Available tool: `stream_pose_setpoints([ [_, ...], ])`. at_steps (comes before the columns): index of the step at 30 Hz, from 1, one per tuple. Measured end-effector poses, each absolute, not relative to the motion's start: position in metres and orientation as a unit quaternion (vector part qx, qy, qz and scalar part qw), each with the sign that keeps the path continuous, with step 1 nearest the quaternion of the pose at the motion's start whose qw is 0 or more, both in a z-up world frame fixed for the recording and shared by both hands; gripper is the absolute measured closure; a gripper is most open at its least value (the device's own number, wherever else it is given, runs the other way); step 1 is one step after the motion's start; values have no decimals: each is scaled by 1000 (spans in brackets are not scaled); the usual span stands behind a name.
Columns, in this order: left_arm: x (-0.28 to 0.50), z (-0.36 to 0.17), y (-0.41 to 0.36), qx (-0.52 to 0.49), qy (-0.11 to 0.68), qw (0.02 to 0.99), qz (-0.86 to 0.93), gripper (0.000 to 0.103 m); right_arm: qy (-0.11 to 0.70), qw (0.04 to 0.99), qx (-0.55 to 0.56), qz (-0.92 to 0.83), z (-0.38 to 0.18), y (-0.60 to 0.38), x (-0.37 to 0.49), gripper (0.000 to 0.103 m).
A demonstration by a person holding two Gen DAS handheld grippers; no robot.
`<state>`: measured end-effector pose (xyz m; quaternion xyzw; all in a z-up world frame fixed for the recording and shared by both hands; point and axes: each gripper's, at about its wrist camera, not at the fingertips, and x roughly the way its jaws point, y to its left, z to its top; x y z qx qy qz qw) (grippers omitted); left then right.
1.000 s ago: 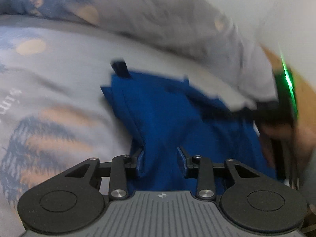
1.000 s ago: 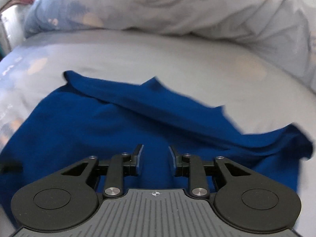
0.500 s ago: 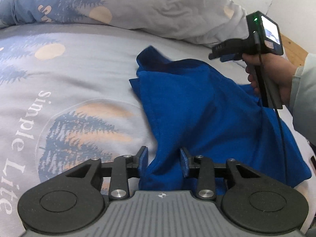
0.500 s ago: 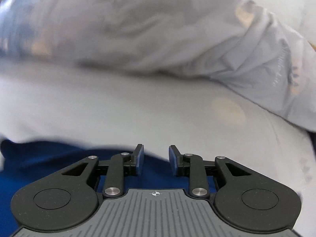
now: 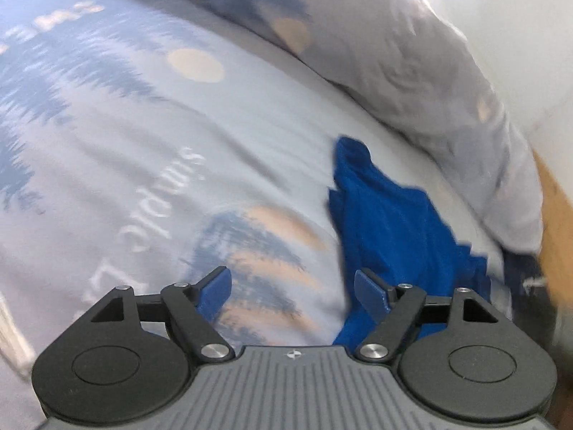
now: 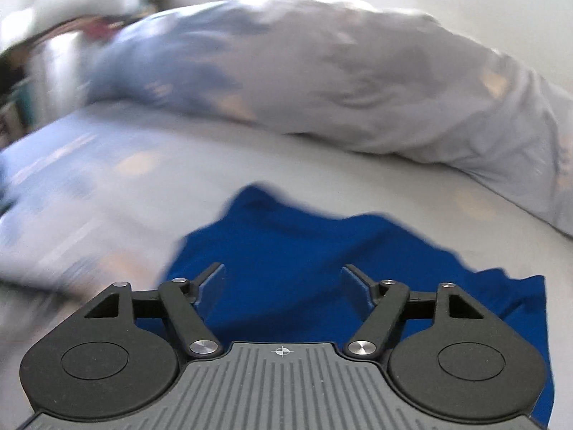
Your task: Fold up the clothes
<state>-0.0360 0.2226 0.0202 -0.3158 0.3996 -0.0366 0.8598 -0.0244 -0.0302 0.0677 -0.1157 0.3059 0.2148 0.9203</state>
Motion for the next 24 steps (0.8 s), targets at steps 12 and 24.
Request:
stream_pose_setpoints([
  [12,-50,13,230,-364,419,829,-69,17,235,880,-328,252,15,74,-161,27],
  [24,-49,-20,204,-444,452,758,-158,15,178,886,-362,226,23,94,-189,92],
])
